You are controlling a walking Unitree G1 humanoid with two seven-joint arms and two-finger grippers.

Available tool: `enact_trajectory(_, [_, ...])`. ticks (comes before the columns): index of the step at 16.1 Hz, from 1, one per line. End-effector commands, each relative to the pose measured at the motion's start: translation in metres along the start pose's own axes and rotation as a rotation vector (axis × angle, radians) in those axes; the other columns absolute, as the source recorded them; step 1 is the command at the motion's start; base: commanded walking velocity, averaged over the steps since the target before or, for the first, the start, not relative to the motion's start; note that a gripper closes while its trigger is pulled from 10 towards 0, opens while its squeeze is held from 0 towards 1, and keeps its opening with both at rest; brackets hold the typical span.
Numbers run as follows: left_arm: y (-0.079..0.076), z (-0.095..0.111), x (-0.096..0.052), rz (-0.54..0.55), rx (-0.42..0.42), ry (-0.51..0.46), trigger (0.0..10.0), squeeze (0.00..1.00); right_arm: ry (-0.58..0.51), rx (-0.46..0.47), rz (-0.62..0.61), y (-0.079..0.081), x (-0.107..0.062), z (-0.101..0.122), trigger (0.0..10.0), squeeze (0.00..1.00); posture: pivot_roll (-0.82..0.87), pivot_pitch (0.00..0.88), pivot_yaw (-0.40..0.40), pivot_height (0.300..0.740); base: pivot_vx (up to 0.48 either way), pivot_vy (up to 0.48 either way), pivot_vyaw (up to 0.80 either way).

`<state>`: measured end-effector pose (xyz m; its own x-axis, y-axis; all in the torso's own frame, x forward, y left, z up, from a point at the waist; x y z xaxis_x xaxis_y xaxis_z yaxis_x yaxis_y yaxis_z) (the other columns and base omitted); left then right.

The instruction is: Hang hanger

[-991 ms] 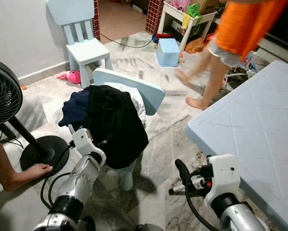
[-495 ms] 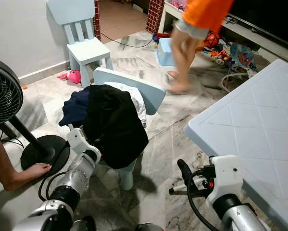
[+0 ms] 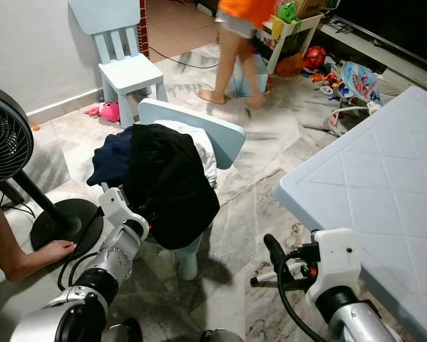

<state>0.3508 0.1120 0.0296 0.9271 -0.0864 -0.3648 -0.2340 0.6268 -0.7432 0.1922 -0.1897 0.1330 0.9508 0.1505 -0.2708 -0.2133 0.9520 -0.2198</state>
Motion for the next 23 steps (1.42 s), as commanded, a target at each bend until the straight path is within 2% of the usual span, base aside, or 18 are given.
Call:
enact_trajectory(1, [0.0,-0.003,0.0,0.007,0.005,0.01,0.0,0.0,0.016,-0.01,-0.01,-0.003,-0.001,-0.002,10.0,0.0,-0.35,0.164,-0.127,0.74,0.0,0.0,0.0])
enact_trajectory(11, [0.004,0.012,0.002,0.032,0.117,-0.032,0.0,0.0,0.0,-0.014,-0.024,-0.003,0.008,-0.001,10.0,0.0,-0.33,0.136,-0.114,0.74,0.0,0.0,0.0])
enact_trajectory(23, [0.001,0.007,0.001,0.017,0.111,-0.03,0.0,0.0,-0.003,-0.013,-0.022,-0.002,0.01,-0.001,10.0,0.0,-0.32,0.13,-0.112,0.74,0.0,0.0,0.0])
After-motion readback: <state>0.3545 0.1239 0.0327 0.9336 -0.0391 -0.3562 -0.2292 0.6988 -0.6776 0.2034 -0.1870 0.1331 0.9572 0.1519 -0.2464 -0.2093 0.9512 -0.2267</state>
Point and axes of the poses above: a point about 5 cm out from each wrist's last joint towards the gripper, its own x axis pointing out of the wrist towards the gripper, its own z axis along the axis of the wrist's last joint, y = z × x, the point moved 2 cm from there along x, pointing out of the wrist towards the gripper, and after that the axes turned 13 degrees about -x, right-handed, at the moved point
